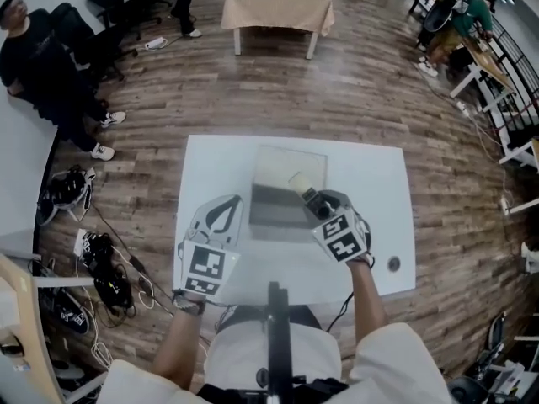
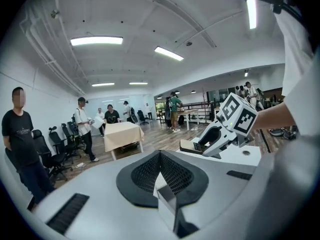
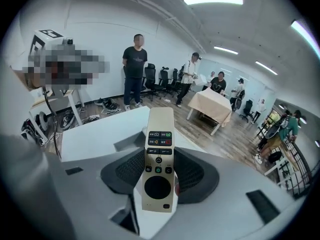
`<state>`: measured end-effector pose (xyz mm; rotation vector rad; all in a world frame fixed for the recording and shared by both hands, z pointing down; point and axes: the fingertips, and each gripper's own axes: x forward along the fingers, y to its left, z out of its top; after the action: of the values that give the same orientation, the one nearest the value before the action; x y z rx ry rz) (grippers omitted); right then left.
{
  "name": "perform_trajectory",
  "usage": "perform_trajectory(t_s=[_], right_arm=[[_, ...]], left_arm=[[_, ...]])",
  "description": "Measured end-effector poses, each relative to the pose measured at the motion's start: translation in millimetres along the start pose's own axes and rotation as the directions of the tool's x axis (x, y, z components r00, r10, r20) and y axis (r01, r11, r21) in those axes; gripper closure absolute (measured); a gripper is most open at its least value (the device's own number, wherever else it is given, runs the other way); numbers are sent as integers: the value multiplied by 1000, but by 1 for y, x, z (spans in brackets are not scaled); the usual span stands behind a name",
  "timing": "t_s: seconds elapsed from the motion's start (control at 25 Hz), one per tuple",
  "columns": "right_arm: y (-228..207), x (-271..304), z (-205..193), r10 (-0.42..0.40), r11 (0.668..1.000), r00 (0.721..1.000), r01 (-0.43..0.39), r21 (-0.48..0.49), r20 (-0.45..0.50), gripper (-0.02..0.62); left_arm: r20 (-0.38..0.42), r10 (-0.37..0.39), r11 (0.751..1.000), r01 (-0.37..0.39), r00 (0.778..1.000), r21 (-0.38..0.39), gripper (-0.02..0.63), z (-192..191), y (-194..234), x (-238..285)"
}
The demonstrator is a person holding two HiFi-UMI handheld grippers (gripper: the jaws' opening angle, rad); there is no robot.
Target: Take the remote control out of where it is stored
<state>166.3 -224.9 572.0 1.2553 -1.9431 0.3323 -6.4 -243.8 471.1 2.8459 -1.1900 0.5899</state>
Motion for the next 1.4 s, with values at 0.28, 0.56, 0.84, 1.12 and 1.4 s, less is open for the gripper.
perform_trajectory(t_s=[0.28,0.56,0.84,1.12,1.4], right_arm=[[-26,-69,10,-90,992,990,79,96,107,412],[-39,-130,19,-158,974,964,116,196,212,411],[-46,-192,39,-223,957,924,147,250,311,412],[-54,-243,52,-287,938,865,168,302,410,413],[-63,-264,51,-308,933,834,169,319,459,413]], left_arm=[[70,-15,999,12,997,36,607,38,-4,2],[137,-57,995,45,989,91,607,76,-12,-3],[213,-90,989,61,973,137,606,120,-23,-9],[240,-116,985,81,964,151,606,138,-29,-17],[298,-113,985,68,948,159,606,159,-37,-17]])
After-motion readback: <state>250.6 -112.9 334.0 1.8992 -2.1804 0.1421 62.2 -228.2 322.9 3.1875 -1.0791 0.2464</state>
